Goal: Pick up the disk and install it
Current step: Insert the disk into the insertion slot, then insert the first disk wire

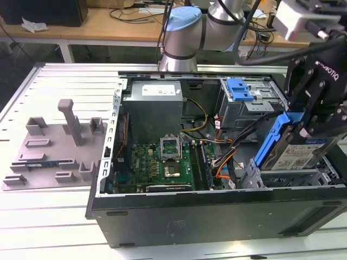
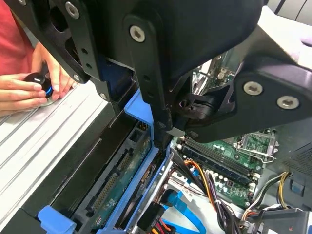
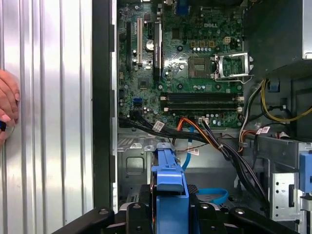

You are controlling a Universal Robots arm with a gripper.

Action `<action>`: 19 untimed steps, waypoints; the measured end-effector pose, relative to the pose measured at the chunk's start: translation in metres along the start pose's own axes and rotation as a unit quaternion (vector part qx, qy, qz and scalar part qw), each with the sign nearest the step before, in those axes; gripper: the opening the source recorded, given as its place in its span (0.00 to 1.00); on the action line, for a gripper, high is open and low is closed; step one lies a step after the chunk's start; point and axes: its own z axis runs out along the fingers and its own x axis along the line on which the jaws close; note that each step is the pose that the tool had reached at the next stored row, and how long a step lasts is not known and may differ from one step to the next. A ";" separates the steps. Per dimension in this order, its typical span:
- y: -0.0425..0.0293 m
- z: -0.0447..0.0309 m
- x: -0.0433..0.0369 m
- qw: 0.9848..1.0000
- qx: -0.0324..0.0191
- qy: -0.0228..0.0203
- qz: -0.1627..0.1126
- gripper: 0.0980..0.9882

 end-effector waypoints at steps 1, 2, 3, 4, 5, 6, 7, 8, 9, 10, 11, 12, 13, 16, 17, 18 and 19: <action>0.0000 0.0029 0.0003 1.000 0.000 0.000 0.000 0.30; 0.0000 0.0050 0.0004 1.000 0.000 0.000 0.000 0.30; 0.0001 0.0067 0.0005 1.000 0.000 0.000 0.000 0.30; 0.0003 0.0095 0.0008 1.000 0.000 0.000 0.000 0.30; 0.0004 0.0109 0.0010 1.000 0.000 0.000 0.000 0.30; 0.0004 0.0116 0.0011 1.000 0.000 0.000 0.000 0.30; 0.0004 0.0117 0.0011 1.000 0.000 0.000 0.000 0.30; 0.0005 0.0116 0.0011 1.000 0.000 0.000 0.000 0.30; 0.0005 0.0117 0.0012 1.000 0.000 0.000 0.000 0.31; 0.0005 0.0119 0.0011 1.000 0.000 0.000 0.000 0.38; 0.0005 0.0119 0.0011 1.000 0.000 0.000 0.000 0.45; 0.0005 0.0120 0.0011 1.000 0.000 0.000 0.000 0.52; 0.0005 0.0120 0.0011 1.000 0.000 0.000 0.000 0.52; 0.0005 0.0120 0.0011 1.000 0.000 0.000 0.000 0.52; 0.0005 0.0120 0.0011 1.000 0.000 0.000 0.000 0.52; 0.0005 0.0120 0.0011 1.000 0.000 0.000 0.000 0.52; 0.0006 0.0119 0.0011 1.000 0.000 0.000 0.000 0.52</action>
